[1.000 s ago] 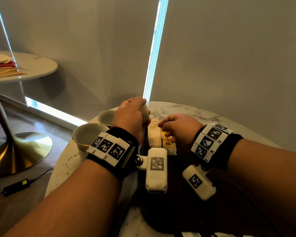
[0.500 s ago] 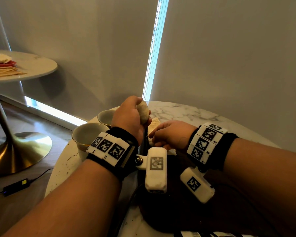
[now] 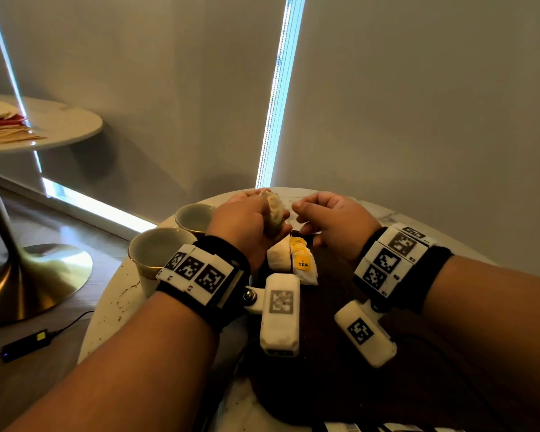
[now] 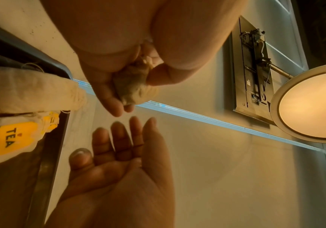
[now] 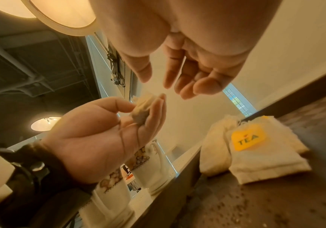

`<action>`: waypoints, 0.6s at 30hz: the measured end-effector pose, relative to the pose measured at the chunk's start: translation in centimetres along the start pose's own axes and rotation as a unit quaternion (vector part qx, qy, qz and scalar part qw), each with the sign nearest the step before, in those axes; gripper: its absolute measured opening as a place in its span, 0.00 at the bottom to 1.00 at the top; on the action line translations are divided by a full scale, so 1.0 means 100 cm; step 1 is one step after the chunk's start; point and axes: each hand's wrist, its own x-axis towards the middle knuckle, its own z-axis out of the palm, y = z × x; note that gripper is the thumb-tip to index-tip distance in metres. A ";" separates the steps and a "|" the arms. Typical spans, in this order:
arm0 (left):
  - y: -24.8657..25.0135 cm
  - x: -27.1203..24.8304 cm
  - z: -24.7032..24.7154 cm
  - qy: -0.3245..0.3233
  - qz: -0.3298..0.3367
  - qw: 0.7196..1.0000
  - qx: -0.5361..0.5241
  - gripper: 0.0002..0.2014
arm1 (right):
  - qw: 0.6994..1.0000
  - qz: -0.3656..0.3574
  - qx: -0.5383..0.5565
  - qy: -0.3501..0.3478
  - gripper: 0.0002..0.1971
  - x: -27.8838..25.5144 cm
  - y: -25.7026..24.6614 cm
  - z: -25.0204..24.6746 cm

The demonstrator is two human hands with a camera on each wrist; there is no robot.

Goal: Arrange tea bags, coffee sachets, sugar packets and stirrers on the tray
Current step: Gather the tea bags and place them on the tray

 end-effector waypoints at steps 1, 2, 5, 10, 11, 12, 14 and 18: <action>-0.001 0.001 -0.002 0.000 0.003 1.000 0.015 0.15 | 1.000 -0.010 0.001 -0.005 0.04 -0.002 -0.001 0.000; -0.002 0.002 -0.004 0.001 0.006 1.000 0.031 0.15 | 1.000 -0.017 -0.001 -0.012 0.05 -0.003 -0.003 0.000; -0.002 0.002 -0.005 -0.018 0.009 0.998 0.061 0.16 | 0.999 -0.025 -0.011 -0.031 0.06 -0.005 -0.006 0.000; -0.002 0.001 -0.005 -0.040 0.019 0.998 0.054 0.16 | 0.999 -0.030 0.001 -0.023 0.05 -0.006 -0.005 0.004; -0.002 0.002 -0.006 -0.043 0.020 0.997 0.053 0.17 | 0.999 -0.027 0.002 -0.022 0.06 -0.006 -0.004 0.004; -0.002 0.003 -0.005 -0.046 0.020 0.997 0.052 0.17 | 0.999 -0.023 0.003 -0.022 0.06 -0.005 -0.003 0.004; -0.003 0.004 -0.005 -0.053 0.021 0.997 0.050 0.17 | 1.000 -0.015 0.006 -0.024 0.07 -0.004 0.000 0.004; -0.006 0.006 -0.006 -0.056 0.013 0.998 0.032 0.16 | 1.000 -0.026 0.006 -0.012 0.04 -0.006 0.002 0.004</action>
